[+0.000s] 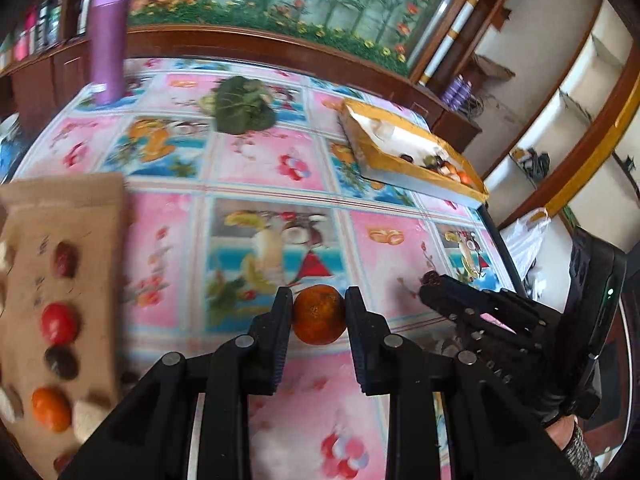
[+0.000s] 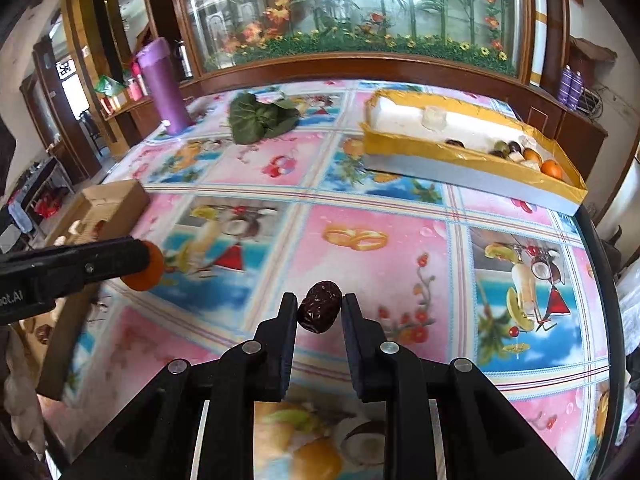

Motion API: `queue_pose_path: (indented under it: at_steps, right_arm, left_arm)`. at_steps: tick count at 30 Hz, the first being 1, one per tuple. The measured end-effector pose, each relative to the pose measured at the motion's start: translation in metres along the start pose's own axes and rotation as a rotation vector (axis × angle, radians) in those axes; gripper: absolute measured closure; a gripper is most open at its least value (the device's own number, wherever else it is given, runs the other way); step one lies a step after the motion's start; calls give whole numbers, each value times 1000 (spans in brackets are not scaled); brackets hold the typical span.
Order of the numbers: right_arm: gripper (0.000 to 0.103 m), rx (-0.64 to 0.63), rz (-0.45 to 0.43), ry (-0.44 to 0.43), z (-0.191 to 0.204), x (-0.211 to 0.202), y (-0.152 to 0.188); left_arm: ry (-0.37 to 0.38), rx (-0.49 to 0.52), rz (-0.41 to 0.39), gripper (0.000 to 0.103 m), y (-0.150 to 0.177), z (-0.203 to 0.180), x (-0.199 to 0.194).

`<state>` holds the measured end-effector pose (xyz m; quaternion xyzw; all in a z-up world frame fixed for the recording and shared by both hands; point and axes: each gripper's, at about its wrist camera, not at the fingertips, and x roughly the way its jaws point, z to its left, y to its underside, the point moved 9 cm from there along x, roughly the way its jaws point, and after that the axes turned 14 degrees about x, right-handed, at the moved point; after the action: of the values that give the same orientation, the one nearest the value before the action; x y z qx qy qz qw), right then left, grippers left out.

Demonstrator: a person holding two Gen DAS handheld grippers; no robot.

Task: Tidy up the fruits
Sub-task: 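Carry the date and orange into the cardboard box and release them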

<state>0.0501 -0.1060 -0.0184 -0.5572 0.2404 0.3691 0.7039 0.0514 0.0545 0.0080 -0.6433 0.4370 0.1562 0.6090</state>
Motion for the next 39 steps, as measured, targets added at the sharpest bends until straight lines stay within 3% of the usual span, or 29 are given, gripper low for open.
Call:
queue_pose_path:
  at_steps: [5,10,16,24,35,39]
  right_arm:
    - [79,-21,3,-107,51,-20,4]
    - [78,-69,44,-229,122,-23,20]
    - [78,-177,121,-317,212,-5,54]
    - [78,-273,186,-357,281,14,97]
    - [78,-316,206,-298,306,49,90]
    - [77,-331,203,-280,310,53,91]
  left_arm:
    - [-75,-150,-35,77,30,67,-46]
    - [-237,-277,-61,77,66,146,-93]
    - [-361,-322,-45,77,102,189,-121]
    - [-398,-286,-53,77,103,205,-121]
    - [-355,-307,-63,75,89,219,-104]
    - [-357,-339,-91,61,89,223,-112]
